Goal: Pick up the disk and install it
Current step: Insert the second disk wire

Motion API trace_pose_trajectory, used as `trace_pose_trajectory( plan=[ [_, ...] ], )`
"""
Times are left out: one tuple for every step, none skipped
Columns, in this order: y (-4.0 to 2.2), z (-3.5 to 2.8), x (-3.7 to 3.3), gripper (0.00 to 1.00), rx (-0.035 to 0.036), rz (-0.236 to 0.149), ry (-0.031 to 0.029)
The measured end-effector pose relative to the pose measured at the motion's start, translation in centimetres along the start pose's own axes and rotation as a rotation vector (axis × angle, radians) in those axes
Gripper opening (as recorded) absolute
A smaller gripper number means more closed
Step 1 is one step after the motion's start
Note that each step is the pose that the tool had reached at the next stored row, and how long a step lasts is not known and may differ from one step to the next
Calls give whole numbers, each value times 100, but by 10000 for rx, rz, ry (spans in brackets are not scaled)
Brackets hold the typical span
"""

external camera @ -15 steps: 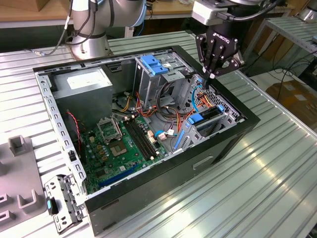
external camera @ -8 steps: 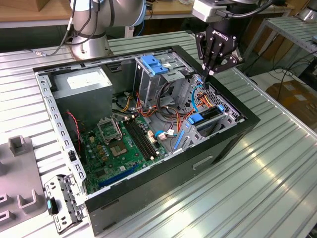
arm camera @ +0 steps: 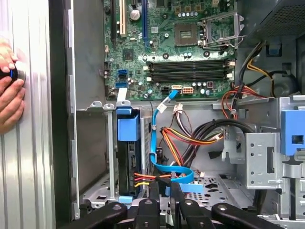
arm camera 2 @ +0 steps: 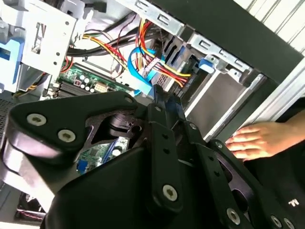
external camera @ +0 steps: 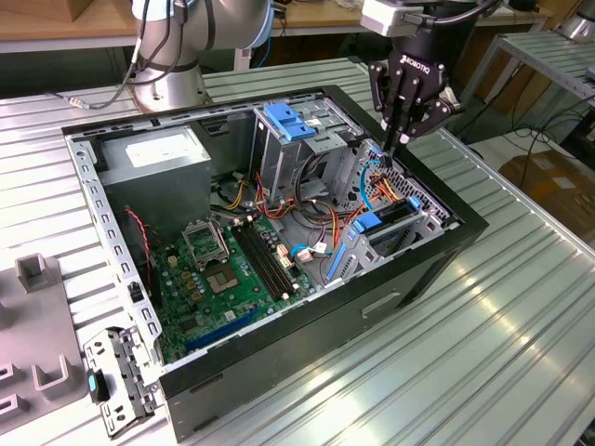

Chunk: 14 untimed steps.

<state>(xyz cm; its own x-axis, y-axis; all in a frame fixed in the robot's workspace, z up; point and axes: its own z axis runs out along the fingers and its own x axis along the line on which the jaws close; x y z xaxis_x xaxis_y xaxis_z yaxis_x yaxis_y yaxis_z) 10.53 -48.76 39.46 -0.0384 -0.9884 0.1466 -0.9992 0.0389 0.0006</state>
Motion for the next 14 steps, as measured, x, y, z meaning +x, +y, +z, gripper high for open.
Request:
trace_pose_trajectory(
  plan=[
    [0, 11, -4, 24, -142, 94, 15],
    [0, 19, -8, 24, -242, 163, 24],
    [0, 26, -10, 24, -319, 219, 30],
    [0, 37, -14, 24, -413, 301, 36],
    [-1, 44, -16, 24, -480, 363, 44],
    [-2, 55, -19, 24, -575, 454, 53],
    [-4, 62, -22, 24, -632, 506, 59],
    [-11, 68, -31, 24, -686, 573, 66],
    [-26, 66, -40, 24, -693, 635, 116],
    [-33, 62, -46, 24, -696, 687, 177],
    [-37, 55, -49, 24, -697, 734, 251],
    [-37, 42, -53, 24, -698, 783, 345],
    [-38, 39, -57, 24, -696, 798, 419],
    [-39, 38, -68, 24, -701, 803, 468]
  ],
)
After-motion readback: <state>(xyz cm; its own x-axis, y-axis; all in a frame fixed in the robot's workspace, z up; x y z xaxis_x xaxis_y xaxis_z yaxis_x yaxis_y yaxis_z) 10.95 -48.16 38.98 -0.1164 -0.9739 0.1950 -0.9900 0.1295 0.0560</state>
